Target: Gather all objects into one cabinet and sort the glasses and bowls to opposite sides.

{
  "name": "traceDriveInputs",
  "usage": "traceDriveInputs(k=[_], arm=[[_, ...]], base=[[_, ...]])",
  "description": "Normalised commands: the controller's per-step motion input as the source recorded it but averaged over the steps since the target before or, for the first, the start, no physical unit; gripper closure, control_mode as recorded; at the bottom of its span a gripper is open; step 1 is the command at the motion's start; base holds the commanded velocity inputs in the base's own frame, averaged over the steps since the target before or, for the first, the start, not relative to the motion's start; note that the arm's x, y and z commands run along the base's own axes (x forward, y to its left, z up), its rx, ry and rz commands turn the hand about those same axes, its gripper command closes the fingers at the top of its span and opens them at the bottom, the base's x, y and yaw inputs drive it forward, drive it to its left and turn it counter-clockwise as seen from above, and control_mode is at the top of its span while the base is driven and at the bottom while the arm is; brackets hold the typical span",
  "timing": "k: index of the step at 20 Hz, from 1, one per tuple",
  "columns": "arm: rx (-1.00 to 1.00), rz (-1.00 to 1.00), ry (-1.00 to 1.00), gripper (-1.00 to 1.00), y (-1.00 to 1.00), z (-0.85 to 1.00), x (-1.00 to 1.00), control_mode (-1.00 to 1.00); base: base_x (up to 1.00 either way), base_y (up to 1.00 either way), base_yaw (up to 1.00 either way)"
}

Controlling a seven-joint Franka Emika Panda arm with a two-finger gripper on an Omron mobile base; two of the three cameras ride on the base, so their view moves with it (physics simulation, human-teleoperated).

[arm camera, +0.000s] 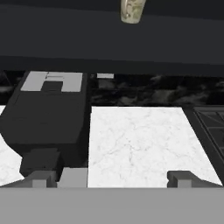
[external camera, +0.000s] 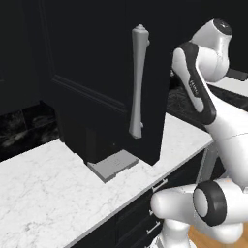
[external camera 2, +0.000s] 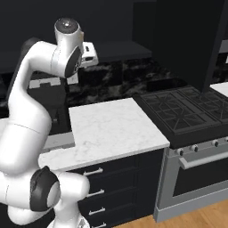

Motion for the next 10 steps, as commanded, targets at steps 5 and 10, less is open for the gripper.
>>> traceDriveInputs(k=[5,10], arm=[[-0.08,0.02,-0.06,-1.0,0.45,0.16,0.74,-1.0],[-0.07,-0.03,-0.04,-1.0,0.52,0.4,0.43,-1.0]], base=[[0.0,0.0,0.0],[0.0,0.0,0.0]])
